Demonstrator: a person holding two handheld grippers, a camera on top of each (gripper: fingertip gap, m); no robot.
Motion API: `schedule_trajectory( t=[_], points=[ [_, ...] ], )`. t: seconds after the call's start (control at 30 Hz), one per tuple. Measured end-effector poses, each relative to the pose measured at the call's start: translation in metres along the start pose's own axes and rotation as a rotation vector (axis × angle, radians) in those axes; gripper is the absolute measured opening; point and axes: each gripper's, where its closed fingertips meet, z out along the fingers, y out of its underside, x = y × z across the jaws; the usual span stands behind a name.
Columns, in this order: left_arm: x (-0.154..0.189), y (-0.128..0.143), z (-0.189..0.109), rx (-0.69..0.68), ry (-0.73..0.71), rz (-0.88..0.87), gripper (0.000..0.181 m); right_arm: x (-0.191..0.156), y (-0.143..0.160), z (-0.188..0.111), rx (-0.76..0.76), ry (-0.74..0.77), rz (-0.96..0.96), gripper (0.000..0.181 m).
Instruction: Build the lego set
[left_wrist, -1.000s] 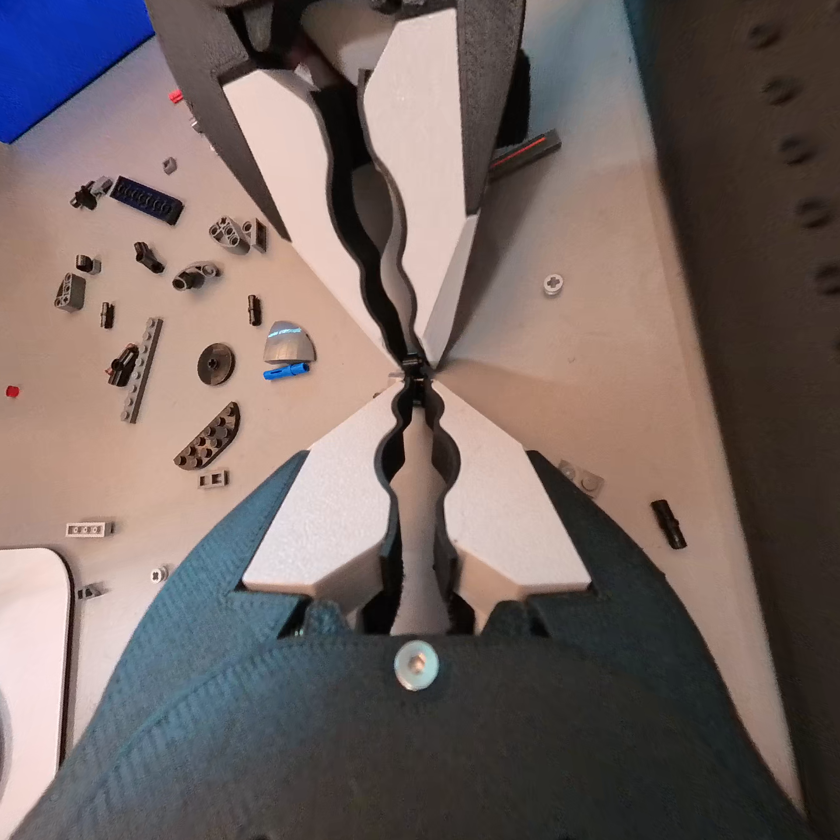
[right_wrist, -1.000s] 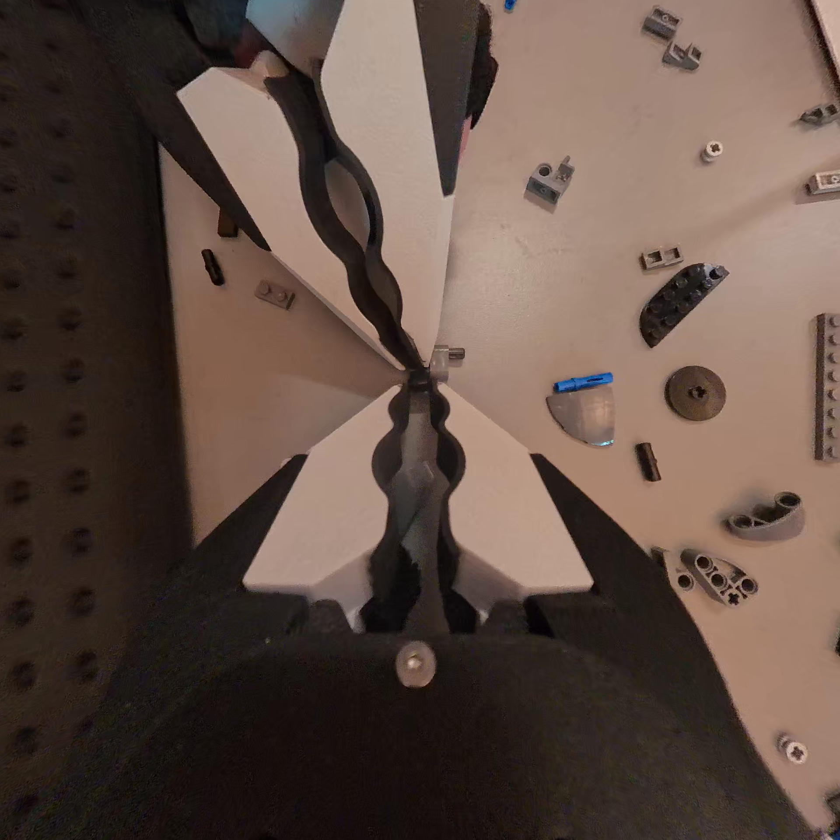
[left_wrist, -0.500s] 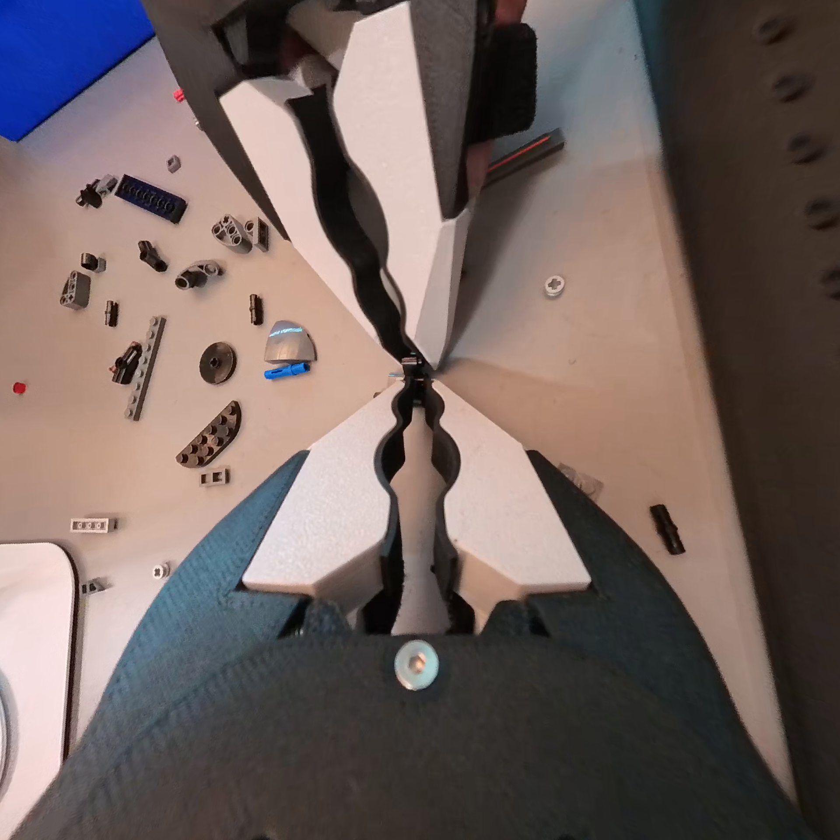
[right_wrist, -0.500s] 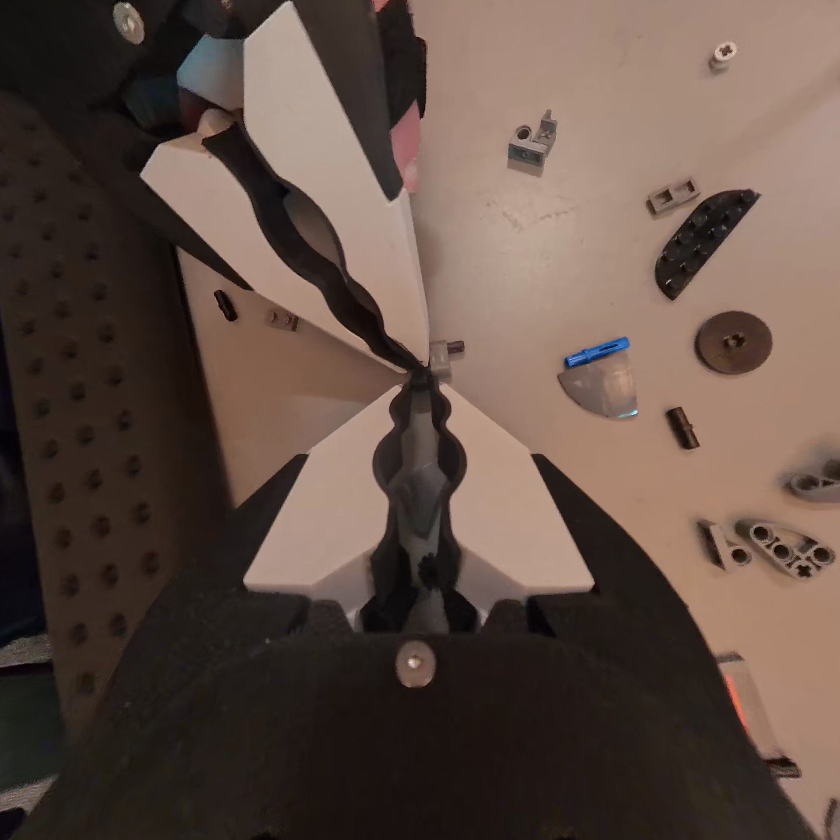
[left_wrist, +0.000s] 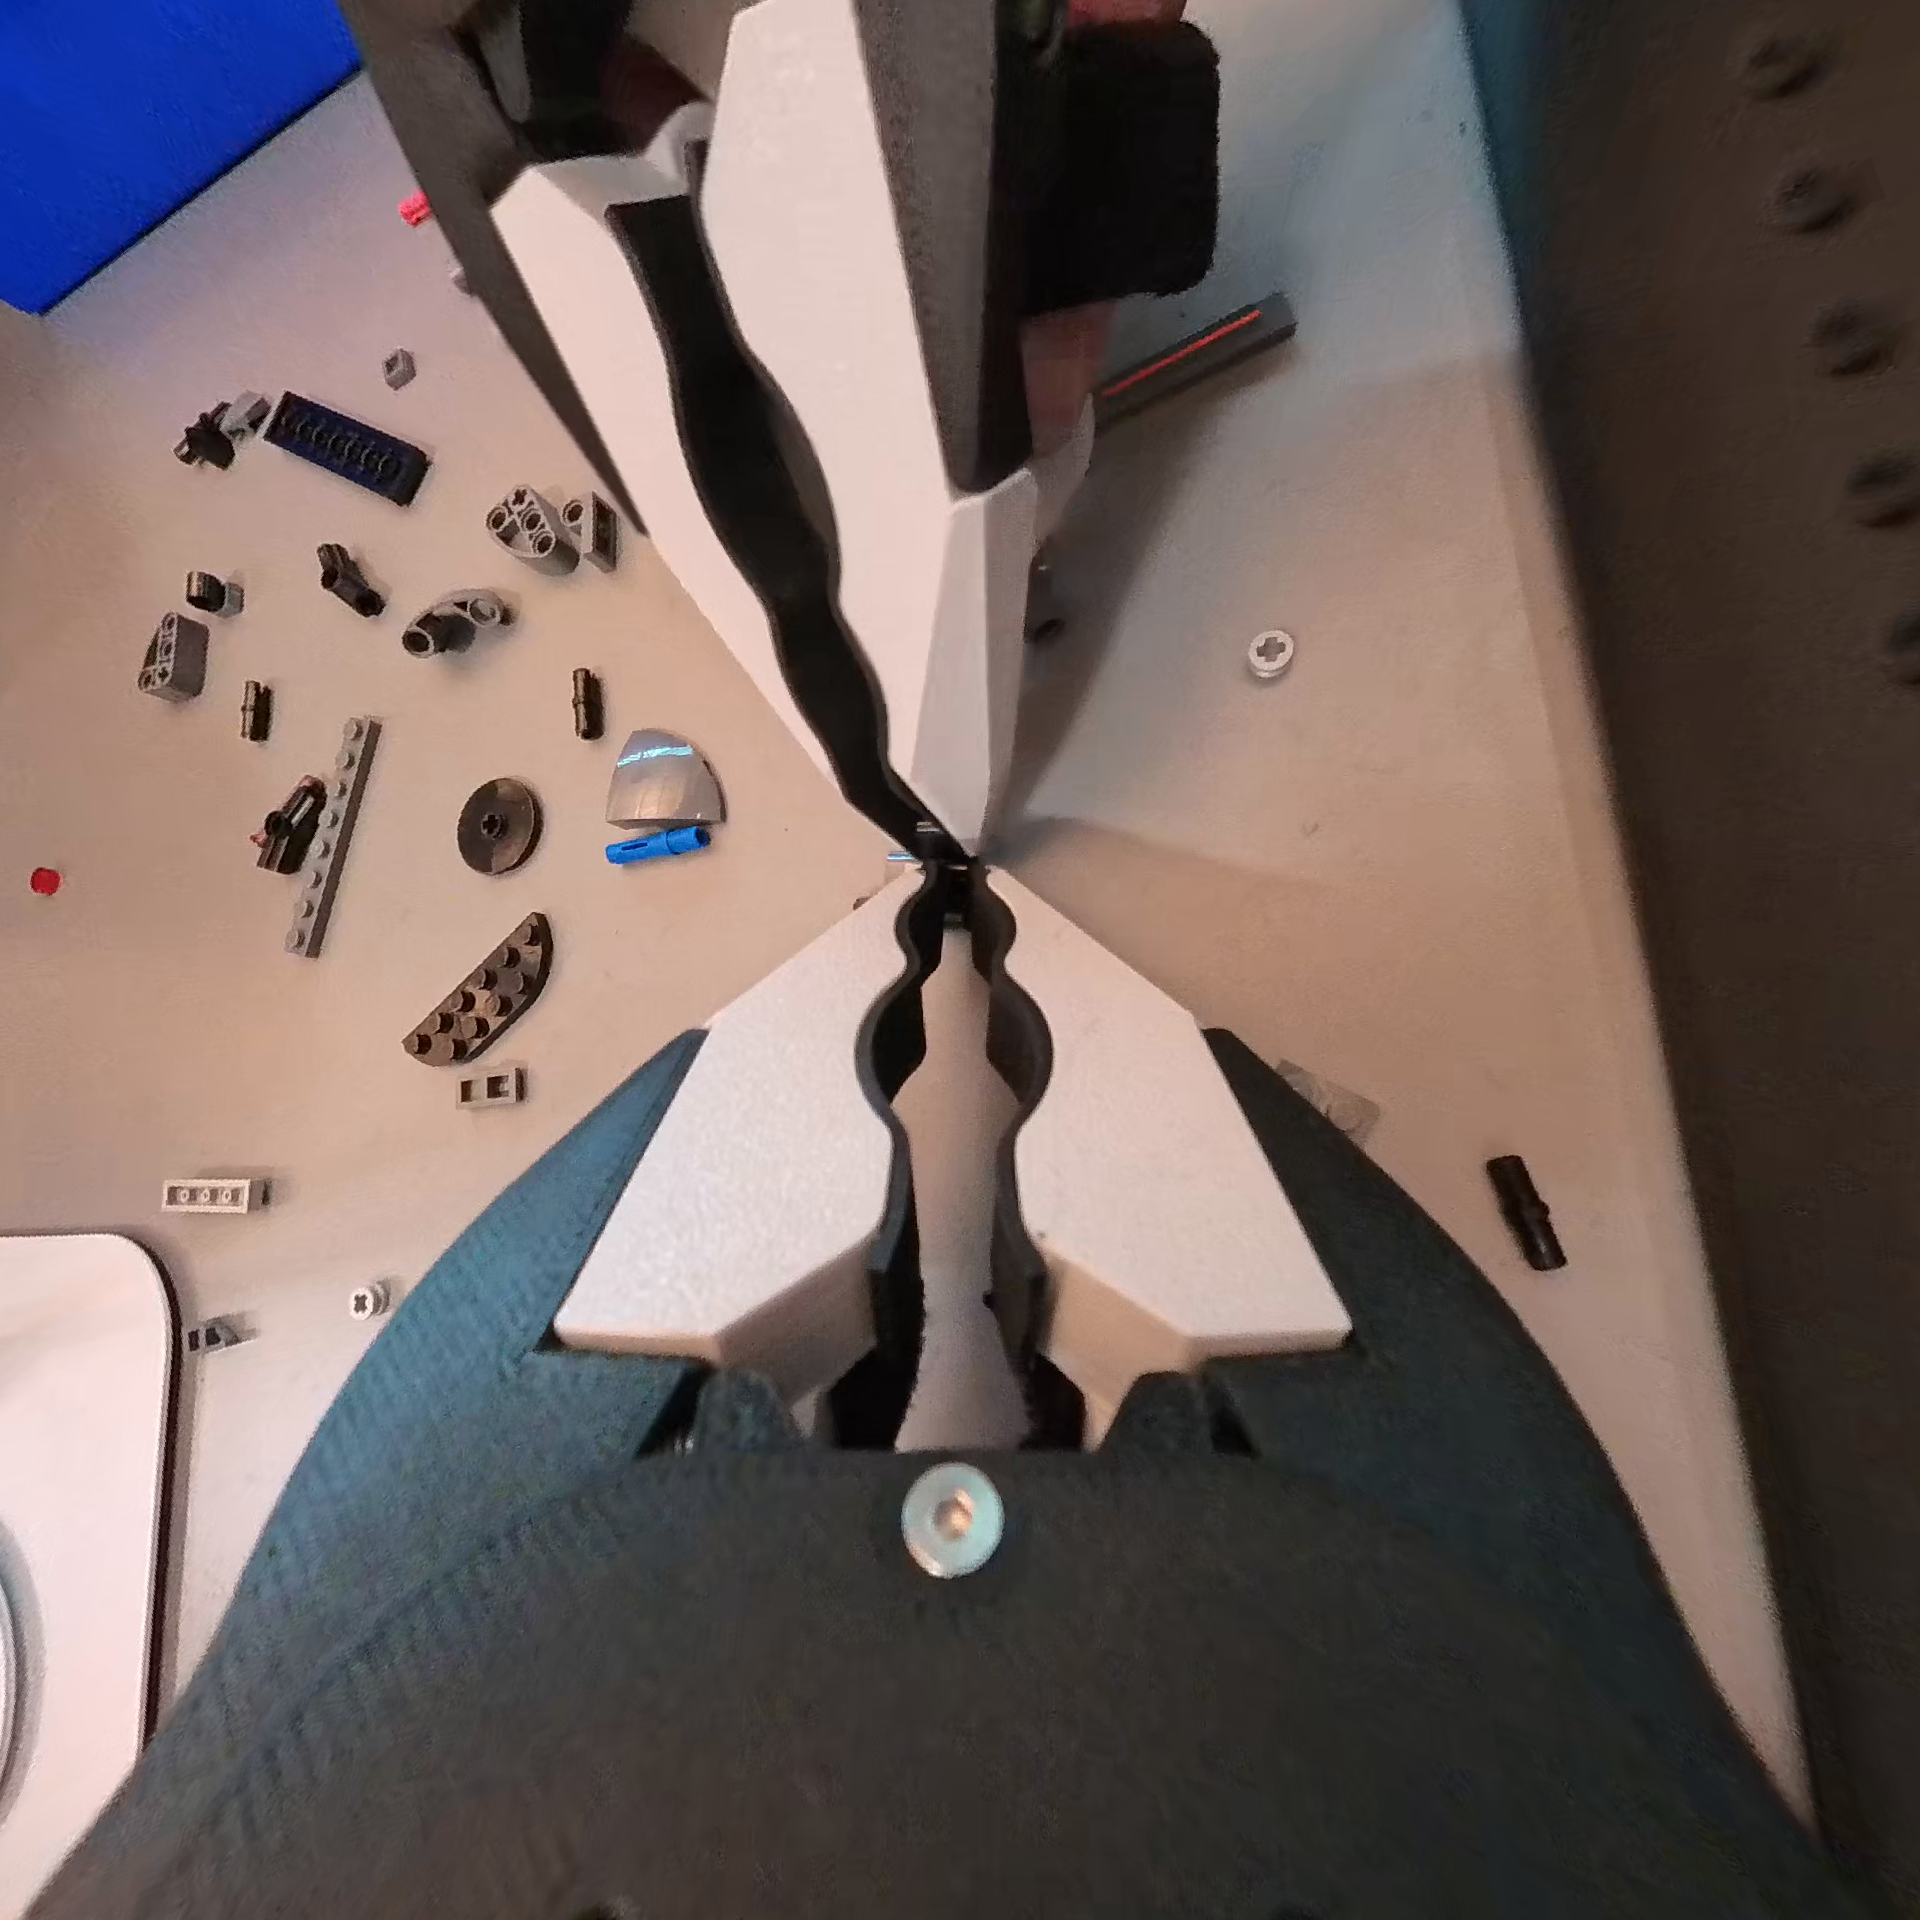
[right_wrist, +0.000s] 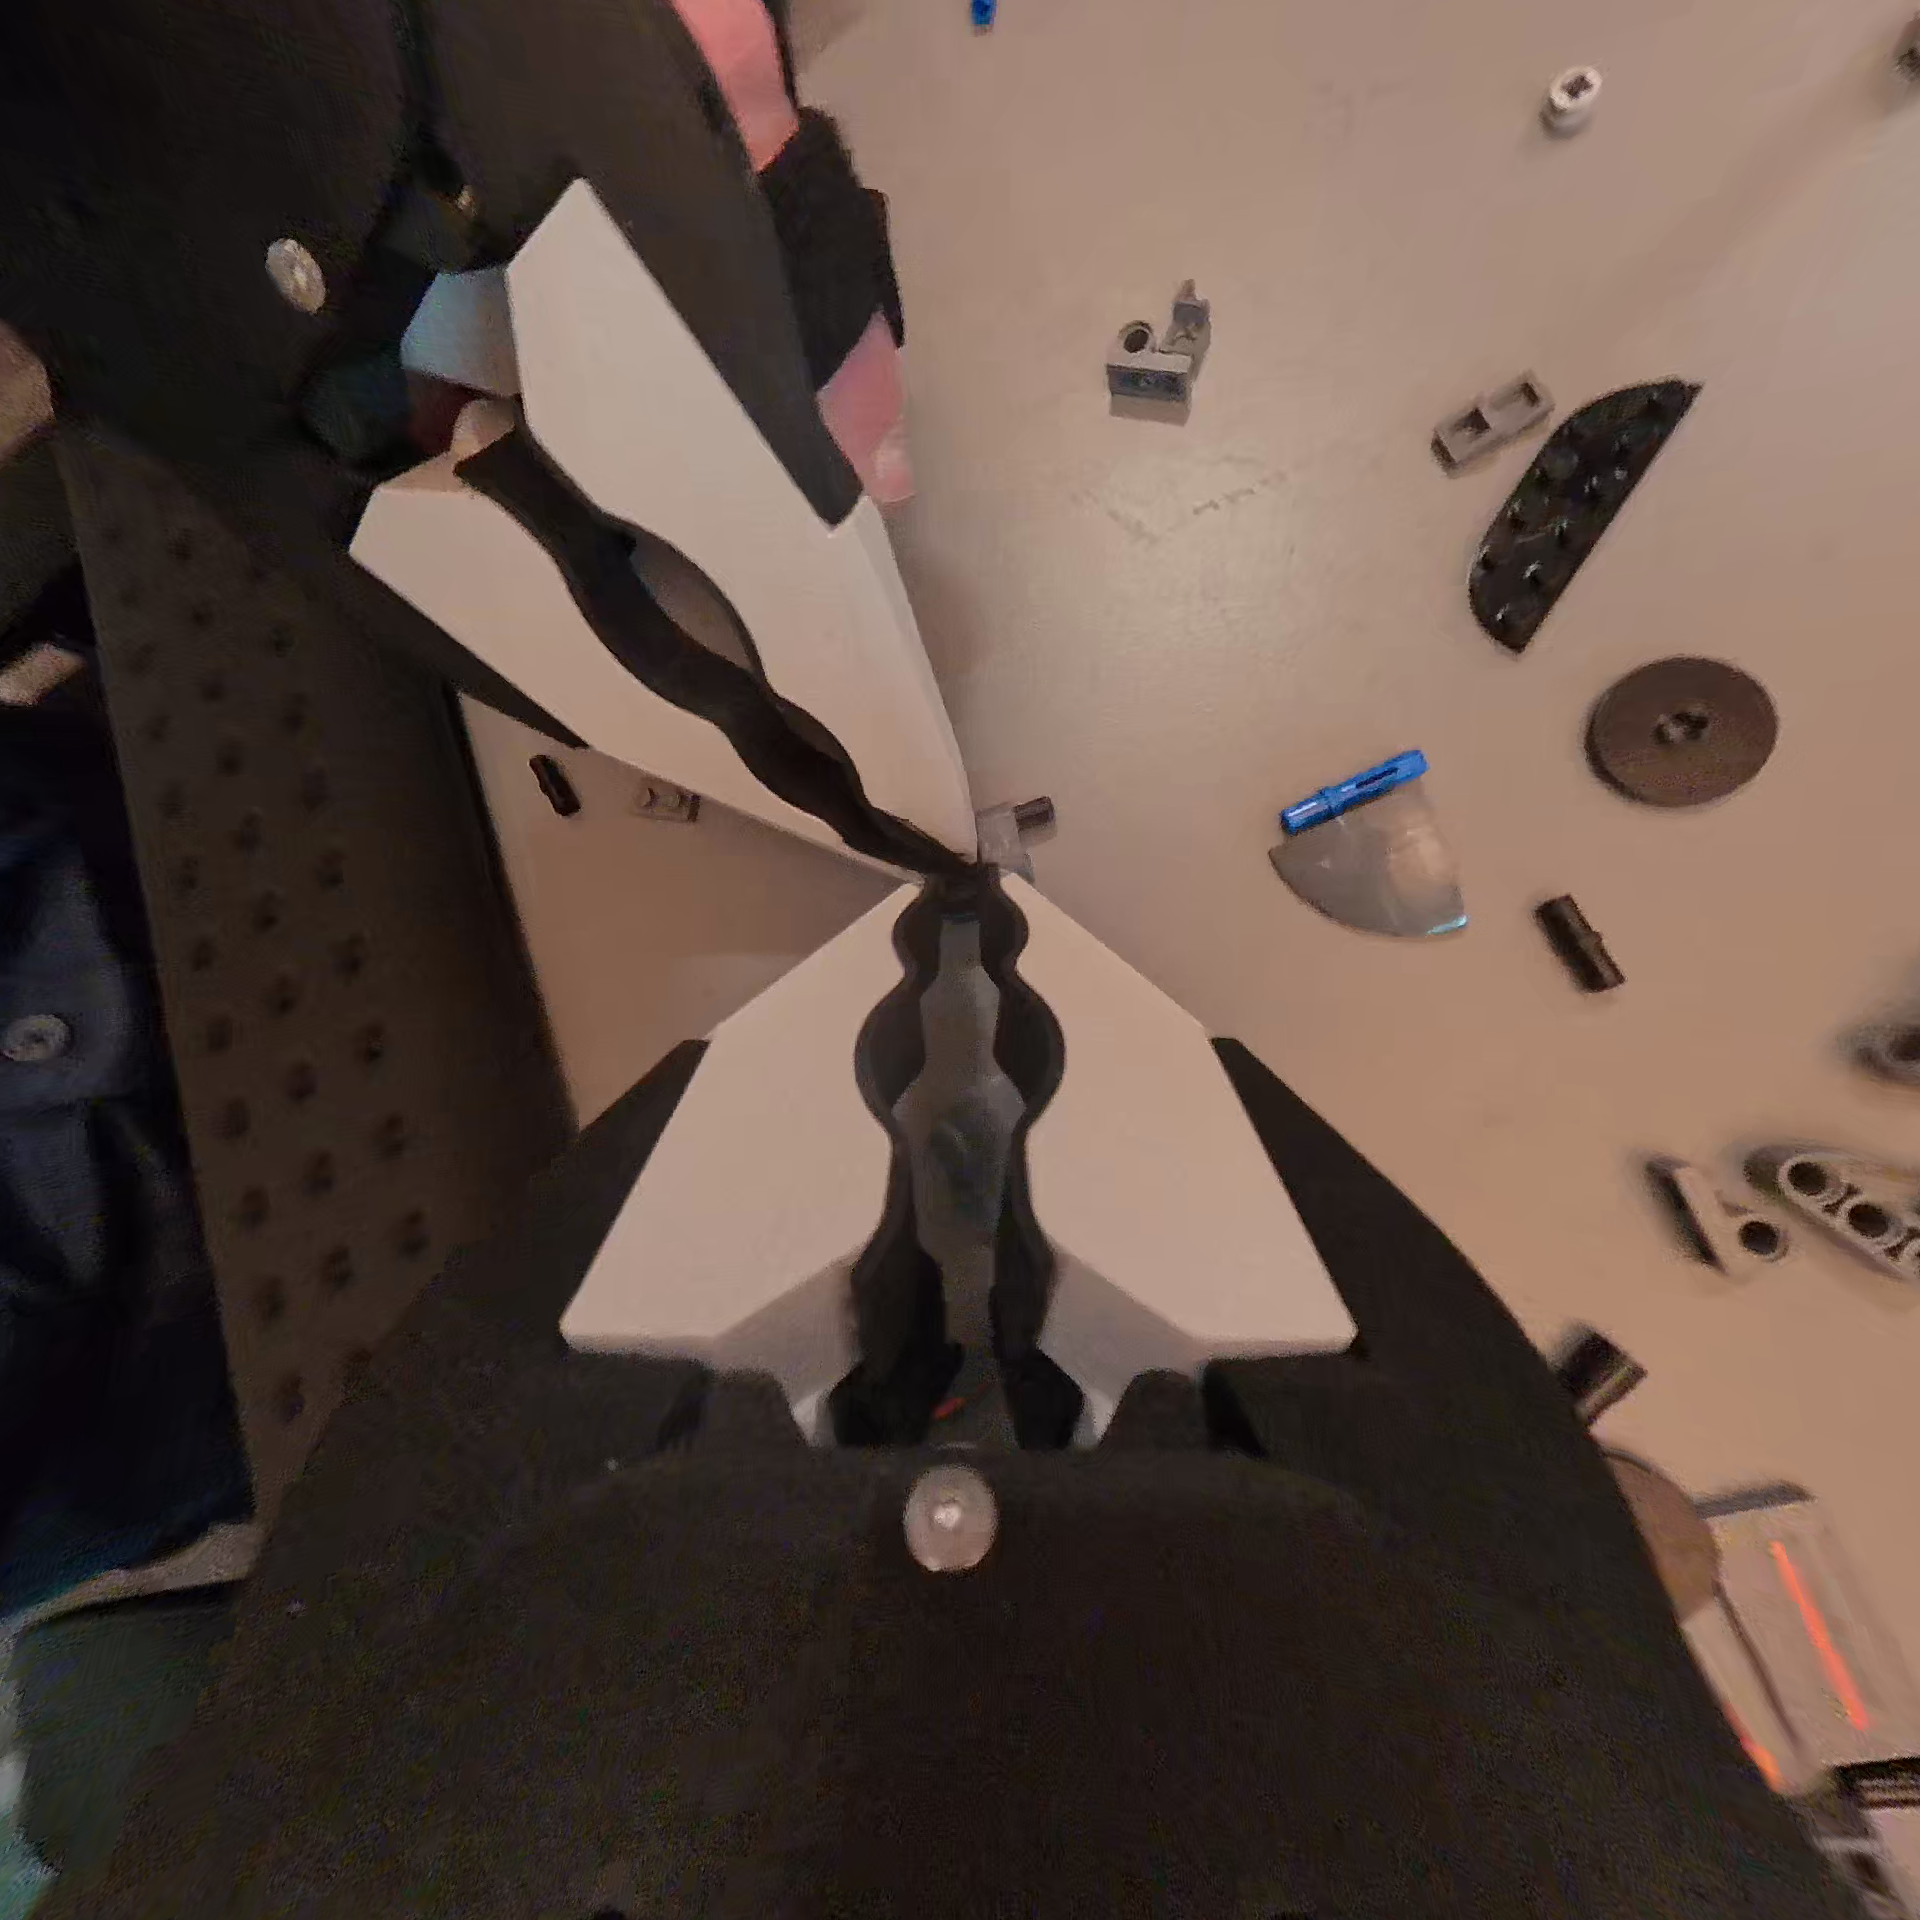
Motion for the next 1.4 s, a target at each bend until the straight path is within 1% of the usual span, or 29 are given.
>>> schedule_trajectory(
  t=[0.27, 0.4, 0.53, 0.57, 0.6, 0.67, 0.77, 0.83, 0.9, 1.0, 1.1, 1.27, 1.33, 1.4],
  points=[
    [-0.001, 0.001, 0.0, -0.008, -0.007, -0.008, 0.003, 0.001, -0.002, 0.0, 0.029, -0.019, 0.134, 0.005],
    [-0.002, 0.001, 0.0, -0.014, -0.017, -0.014, 0.003, 0.002, -0.002, 0.0, 0.046, -0.051, 0.194, 0.005],
    [-0.002, 0.0, 0.0, -0.017, -0.03, -0.011, 0.003, 0.002, -0.005, -0.002, 0.065, -0.041, 0.127, 0.006],
    [-0.001, 0.0, -0.001, -0.016, -0.015, -0.01, 0.003, 0.001, -0.01, -0.007, 0.099, -0.051, 0.117, 0.006],
    [-0.001, 0.0, -0.001, -0.012, -0.008, -0.013, 0.003, 0.002, -0.016, -0.013, 0.139, -0.048, 0.111, 0.013],
    [-0.004, 0.0, -0.005, 0.001, -0.003, -0.032, 0.009, 0.007, -0.022, -0.025, 0.203, -0.038, 0.1, 0.012],
    [-0.01, -0.006, -0.015, 0.055, 0.01, -0.08, 0.012, 0.017, -0.029, -0.043, 0.301, -0.011, 0.1, 0.009],
    [-0.014, -0.003, -0.02, 0.059, 0.023, -0.111, 0.013, 0.023, -0.027, -0.05, 0.32, 0.018, 0.085, 0.008],
    [-0.023, 0.004, -0.025, 0.045, -0.008, -0.122, 0.012, 0.029, -0.027, -0.054, 0.338, 0.05, 0.063, 0.007],
    [-0.036, 0.01, -0.033, 0.039, -0.043, -0.146, 0.012, 0.021, -0.032, -0.056, 0.353, 0.045, -0.005, 0.008],
    [-0.045, 0.015, -0.039, 0.031, -0.067, -0.174, 0.012, 0.007, -0.035, -0.049, 0.318, 0.075, -0.136, 0.008],
    [-0.061, 0.032, -0.046, -0.032, -0.145, -0.188, 0.012, -0.012, -0.039, -0.035, 0.263, 0.109, -0.296, 0.007],
    [-0.07, 0.036, -0.052, -0.037, -0.18, -0.218, 0.012, -0.031, -0.042, -0.026, 0.242, 0.082, -0.375, 0.006],
    [-0.079, 0.038, -0.057, -0.02, -0.212, -0.248, 0.01, -0.055, -0.045, -0.008, 0.204, 0.024, -0.423, 0.006]
  ],
)
